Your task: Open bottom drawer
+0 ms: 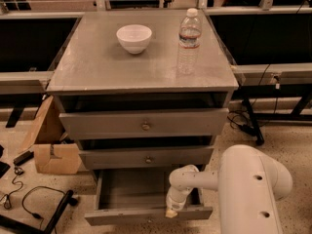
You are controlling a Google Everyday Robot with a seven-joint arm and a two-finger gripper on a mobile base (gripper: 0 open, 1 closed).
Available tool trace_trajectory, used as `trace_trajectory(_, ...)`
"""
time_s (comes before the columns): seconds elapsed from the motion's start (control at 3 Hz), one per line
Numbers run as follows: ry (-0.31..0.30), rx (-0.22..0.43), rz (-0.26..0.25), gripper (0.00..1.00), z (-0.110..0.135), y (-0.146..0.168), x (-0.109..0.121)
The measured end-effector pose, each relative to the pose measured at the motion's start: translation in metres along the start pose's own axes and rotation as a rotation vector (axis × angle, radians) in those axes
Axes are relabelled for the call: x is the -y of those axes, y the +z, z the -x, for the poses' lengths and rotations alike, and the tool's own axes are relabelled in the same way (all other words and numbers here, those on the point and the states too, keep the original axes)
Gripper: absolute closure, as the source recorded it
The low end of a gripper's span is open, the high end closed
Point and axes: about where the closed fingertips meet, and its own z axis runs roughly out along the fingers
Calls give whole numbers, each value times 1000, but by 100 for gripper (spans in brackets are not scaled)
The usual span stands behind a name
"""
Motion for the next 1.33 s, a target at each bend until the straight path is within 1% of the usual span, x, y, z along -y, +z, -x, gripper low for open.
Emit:
trace_trajectory(0.33, -2, 4, 22, 100, 0, 3, -6)
trace_trajectory(0.67, -2, 5, 23, 100, 1, 3, -4)
trace_trajectory(1.0, -2, 5, 23, 81, 1, 3, -4)
trace_trajectory(1.33, -2, 5, 23, 50, 1, 3, -4)
